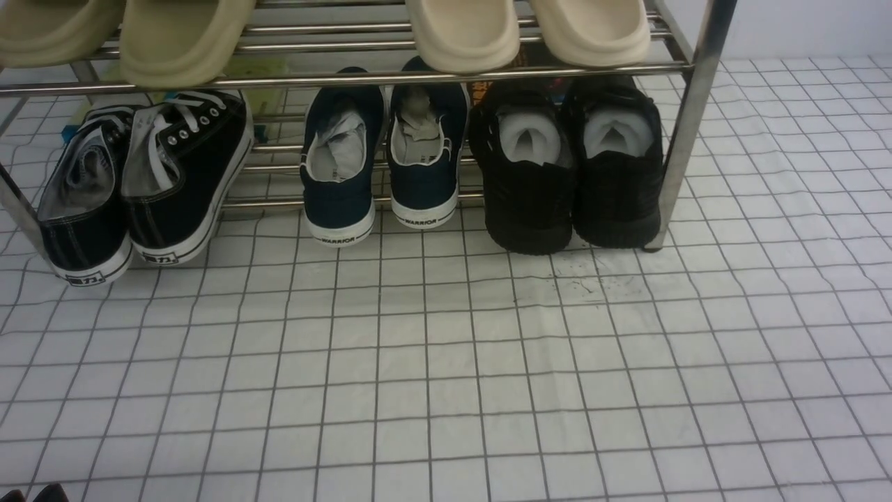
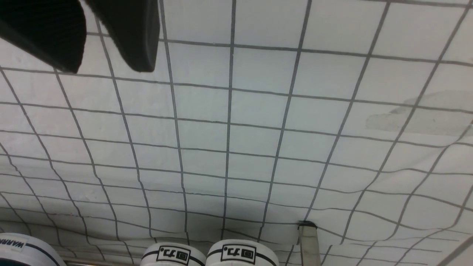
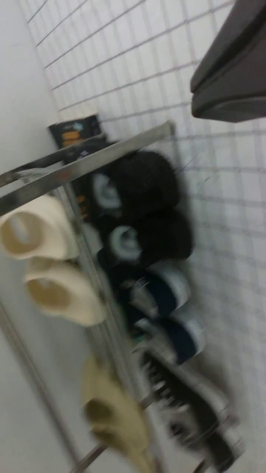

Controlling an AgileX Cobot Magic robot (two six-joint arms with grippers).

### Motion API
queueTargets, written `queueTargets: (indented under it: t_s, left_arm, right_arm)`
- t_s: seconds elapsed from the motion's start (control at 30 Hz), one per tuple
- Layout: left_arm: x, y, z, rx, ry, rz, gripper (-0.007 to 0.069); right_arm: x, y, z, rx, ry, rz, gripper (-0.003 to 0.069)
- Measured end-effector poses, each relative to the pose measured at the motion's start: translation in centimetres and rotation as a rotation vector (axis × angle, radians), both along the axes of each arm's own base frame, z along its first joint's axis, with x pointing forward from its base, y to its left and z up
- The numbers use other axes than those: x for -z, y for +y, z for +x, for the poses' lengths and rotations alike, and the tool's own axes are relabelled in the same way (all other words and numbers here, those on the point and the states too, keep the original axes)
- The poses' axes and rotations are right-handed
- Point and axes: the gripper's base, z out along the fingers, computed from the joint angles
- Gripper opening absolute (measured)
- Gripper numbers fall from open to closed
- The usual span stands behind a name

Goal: Take the shoes off the shelf with your hand from the white checkered tablecloth.

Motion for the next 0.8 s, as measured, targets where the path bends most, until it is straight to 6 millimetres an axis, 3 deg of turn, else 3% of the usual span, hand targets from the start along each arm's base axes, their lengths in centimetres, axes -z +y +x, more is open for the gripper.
queueTargets:
  t_s: [0.13, 0.17, 0.27, 0.33, 0.4, 0.47, 0.5, 0.6, 0.63, 0.7, 0.8]
  left_arm:
    - [0.0, 0.0, 0.0, 0.000, 0.000, 0.000, 0.0240]
    - [0.0, 0.0, 0.0, 0.000, 0.000, 0.000, 0.0240]
    - [0.0, 0.0, 0.0, 0.000, 0.000, 0.000, 0.0240]
    - [0.0, 0.0, 0.0, 0.000, 0.000, 0.000, 0.0240]
    - [0.0, 0.0, 0.0, 0.000, 0.000, 0.000, 0.0240]
    - [0.0, 0.0, 0.0, 0.000, 0.000, 0.000, 0.0240]
    - [0.0, 0.0, 0.0, 0.000, 0.000, 0.000, 0.0240]
    - [0.0, 0.0, 0.0, 0.000, 0.000, 0.000, 0.0240]
    - [0.0, 0.0, 0.0, 0.000, 0.000, 0.000, 0.0240]
    - [0.0, 0.0, 0.0, 0.000, 0.000, 0.000, 0.0240]
    - [0.0, 0.0, 0.0, 0.000, 0.000, 0.000, 0.0240]
  right_arm:
    - [0.5, -0.6, 5.9, -0.021, 0.531, -0.217, 0.0000]
    - [0.5, -0.6, 6.2, -0.024, 0.550, -0.223, 0.0000]
    - [0.8, 1.1, 11.5, -0.222, 0.742, -0.252, 0.0001]
    - [0.8, 2.6, 13.1, -0.337, 0.765, -0.223, 0.0002]
    - [0.8, 5.8, 15.7, -0.539, 0.783, -0.222, 0.0003]
    - [1.3, 7.9, 17.6, -0.625, 0.808, -0.243, 0.0003]
    - [0.8, 10.1, 19.7, -0.680, 0.801, -0.296, 0.0005]
    - [0.2, 13.5, 23.2, -0.688, 0.796, -0.397, 0.0018]
    - [-0.2, 13.5, 23.4, -0.679, 0.782, -0.400, 0.0020]
    - [-1.1, 16.5, 26.4, -0.637, 0.740, -0.484, 0.0048]
    - [-2.9, 19.2, 28.6, -0.592, 0.640, -0.529, 0.0099]
